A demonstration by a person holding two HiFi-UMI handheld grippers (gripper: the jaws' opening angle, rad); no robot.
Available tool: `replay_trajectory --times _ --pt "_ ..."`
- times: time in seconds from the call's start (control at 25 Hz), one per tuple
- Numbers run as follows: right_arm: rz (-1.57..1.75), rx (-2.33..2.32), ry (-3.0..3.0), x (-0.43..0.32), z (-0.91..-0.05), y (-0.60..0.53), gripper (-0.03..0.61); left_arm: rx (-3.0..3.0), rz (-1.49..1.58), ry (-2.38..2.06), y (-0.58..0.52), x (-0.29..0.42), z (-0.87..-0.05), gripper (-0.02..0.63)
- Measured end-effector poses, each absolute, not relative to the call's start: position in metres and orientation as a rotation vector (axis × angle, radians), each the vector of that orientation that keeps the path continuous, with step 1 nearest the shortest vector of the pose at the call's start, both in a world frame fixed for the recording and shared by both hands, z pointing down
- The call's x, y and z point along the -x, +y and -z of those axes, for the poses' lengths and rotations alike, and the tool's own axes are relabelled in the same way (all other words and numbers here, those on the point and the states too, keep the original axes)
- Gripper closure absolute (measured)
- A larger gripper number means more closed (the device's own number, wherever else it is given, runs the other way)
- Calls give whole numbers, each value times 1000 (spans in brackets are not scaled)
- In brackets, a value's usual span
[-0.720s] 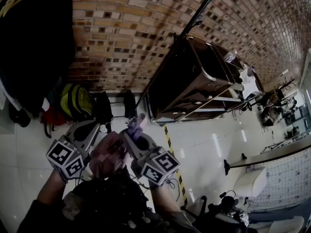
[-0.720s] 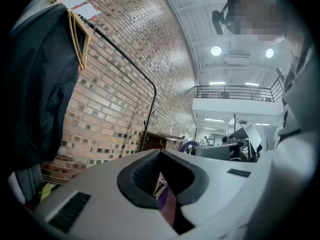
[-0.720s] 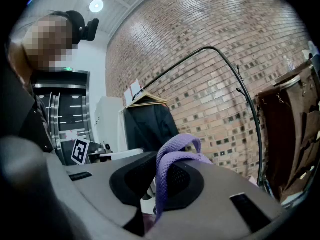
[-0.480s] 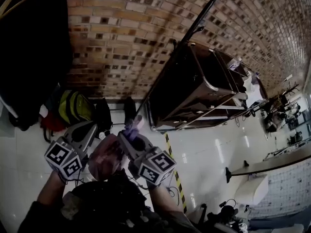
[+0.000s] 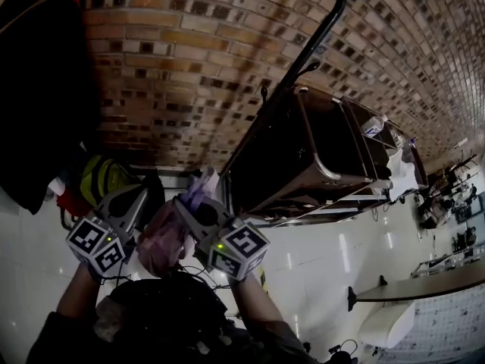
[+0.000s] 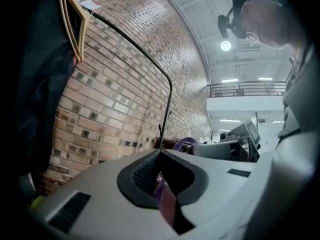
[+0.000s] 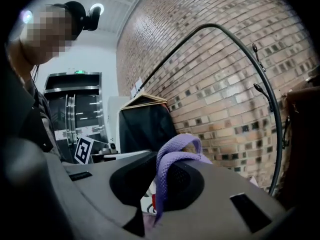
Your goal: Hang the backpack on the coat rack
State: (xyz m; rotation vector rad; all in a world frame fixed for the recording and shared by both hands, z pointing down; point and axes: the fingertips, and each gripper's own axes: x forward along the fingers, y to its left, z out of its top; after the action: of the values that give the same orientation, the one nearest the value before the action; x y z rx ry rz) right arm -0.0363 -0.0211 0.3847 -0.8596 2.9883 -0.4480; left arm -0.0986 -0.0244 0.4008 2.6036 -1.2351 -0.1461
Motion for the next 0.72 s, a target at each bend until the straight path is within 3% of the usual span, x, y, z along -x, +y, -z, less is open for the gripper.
replay_trajectory --times 0.72 --pt "322 821 2994 -27 -340 -190 518 -2629 178 -1235 -187 14 -361 589"
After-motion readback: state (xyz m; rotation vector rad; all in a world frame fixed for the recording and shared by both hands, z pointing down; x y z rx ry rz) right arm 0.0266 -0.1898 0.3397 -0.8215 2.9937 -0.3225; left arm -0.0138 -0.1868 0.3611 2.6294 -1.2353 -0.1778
